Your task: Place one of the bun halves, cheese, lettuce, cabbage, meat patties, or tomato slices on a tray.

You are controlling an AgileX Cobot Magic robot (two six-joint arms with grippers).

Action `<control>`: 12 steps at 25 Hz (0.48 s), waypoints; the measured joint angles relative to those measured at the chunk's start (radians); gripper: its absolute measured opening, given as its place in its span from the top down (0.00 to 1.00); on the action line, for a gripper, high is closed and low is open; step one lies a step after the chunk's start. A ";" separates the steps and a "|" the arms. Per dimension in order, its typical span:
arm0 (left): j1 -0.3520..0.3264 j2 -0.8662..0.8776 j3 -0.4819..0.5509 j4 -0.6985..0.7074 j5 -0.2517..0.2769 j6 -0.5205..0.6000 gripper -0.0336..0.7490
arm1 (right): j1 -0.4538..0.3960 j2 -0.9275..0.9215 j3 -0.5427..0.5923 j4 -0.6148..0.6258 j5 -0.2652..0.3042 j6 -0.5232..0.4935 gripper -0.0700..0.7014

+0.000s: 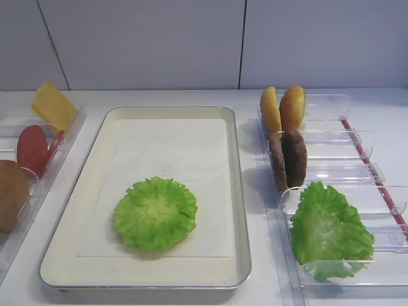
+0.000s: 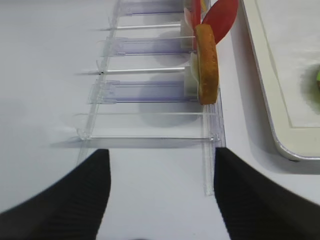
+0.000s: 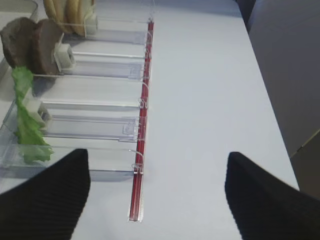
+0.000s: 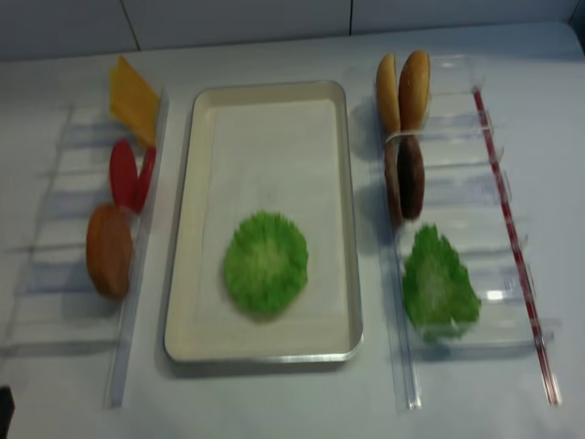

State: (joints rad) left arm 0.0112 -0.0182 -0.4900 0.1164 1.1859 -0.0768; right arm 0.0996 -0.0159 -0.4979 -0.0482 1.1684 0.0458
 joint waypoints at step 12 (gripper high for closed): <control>0.000 0.000 0.000 0.000 0.000 0.000 0.40 | 0.000 -0.002 0.024 0.001 -0.024 -0.036 0.24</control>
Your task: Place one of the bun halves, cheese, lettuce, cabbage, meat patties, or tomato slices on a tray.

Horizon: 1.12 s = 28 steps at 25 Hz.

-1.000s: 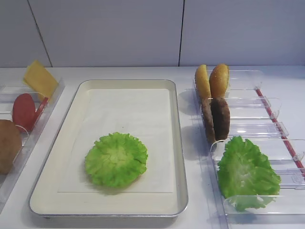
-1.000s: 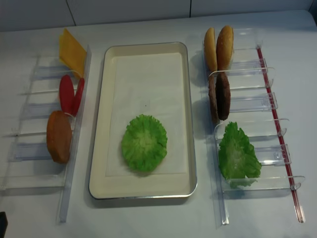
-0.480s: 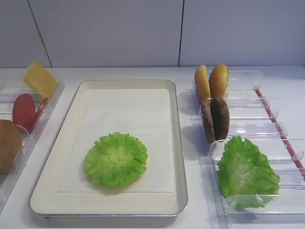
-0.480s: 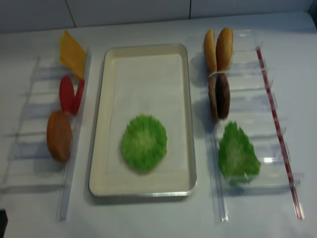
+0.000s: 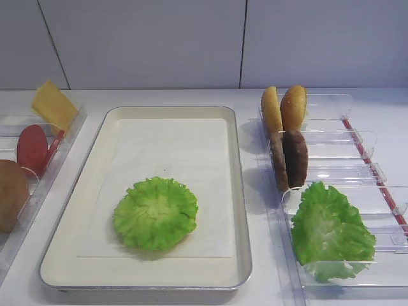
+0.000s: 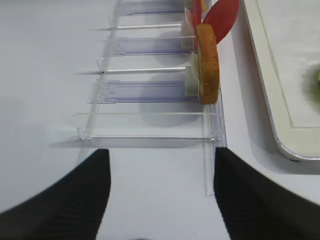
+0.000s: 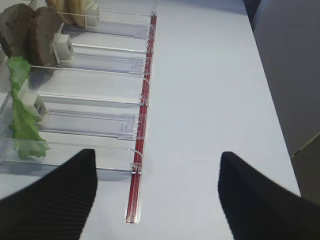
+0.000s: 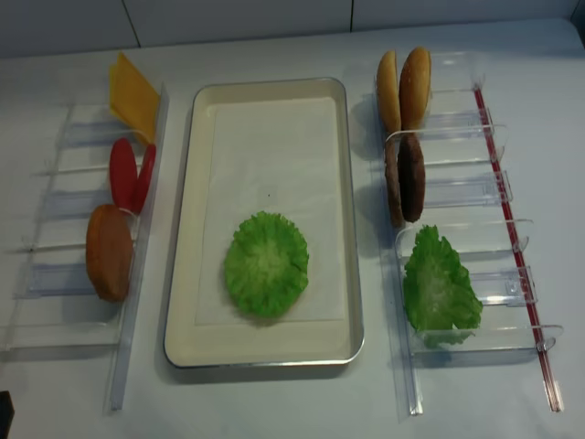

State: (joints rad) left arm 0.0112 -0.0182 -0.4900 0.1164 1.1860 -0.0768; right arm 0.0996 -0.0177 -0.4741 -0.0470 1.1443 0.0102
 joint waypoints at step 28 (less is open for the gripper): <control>0.000 0.000 0.000 0.000 0.000 0.000 0.40 | 0.000 0.000 0.000 0.004 0.000 0.002 0.24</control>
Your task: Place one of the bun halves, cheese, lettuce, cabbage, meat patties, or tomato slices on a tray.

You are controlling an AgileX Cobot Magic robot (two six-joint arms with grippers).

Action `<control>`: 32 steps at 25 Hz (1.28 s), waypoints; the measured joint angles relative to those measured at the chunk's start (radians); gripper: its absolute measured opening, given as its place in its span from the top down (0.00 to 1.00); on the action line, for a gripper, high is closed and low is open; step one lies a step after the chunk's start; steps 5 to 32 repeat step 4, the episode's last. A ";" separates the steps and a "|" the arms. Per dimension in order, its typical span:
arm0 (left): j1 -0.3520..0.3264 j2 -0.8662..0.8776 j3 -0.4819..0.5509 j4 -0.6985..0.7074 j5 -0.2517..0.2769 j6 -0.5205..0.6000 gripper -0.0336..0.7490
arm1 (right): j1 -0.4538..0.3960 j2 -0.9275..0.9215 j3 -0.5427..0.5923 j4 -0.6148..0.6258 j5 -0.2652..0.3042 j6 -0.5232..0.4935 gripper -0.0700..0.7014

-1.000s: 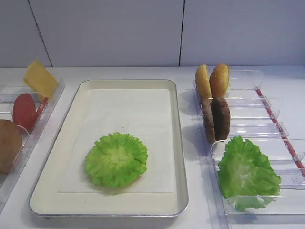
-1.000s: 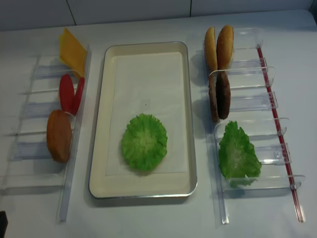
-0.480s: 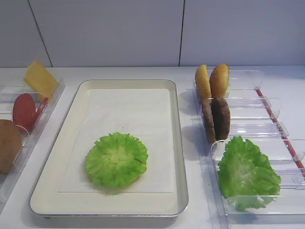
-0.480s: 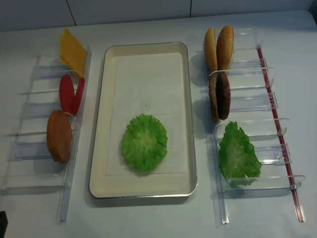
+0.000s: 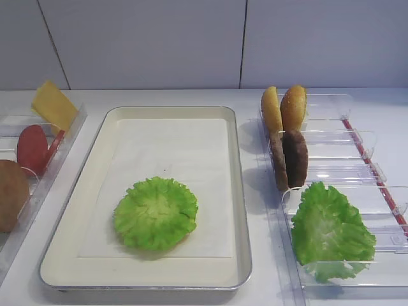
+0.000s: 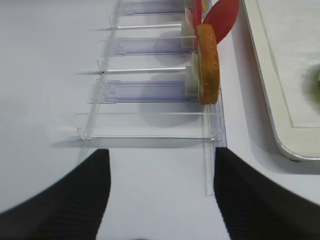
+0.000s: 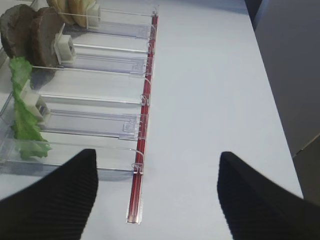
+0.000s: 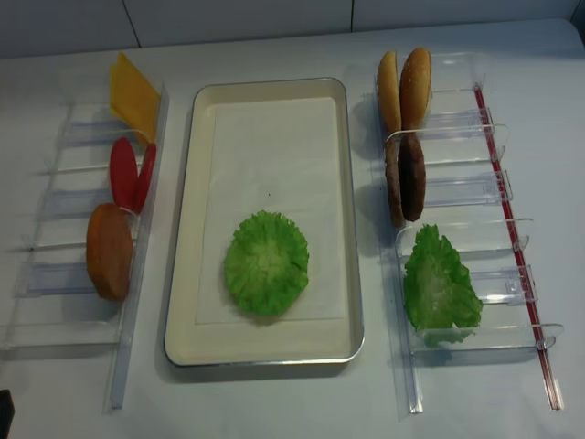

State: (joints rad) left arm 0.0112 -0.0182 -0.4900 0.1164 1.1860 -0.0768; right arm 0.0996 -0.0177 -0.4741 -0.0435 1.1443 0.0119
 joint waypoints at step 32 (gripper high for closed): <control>0.000 0.000 0.000 0.000 0.000 0.000 0.40 | 0.000 0.000 0.000 0.000 0.000 0.000 0.24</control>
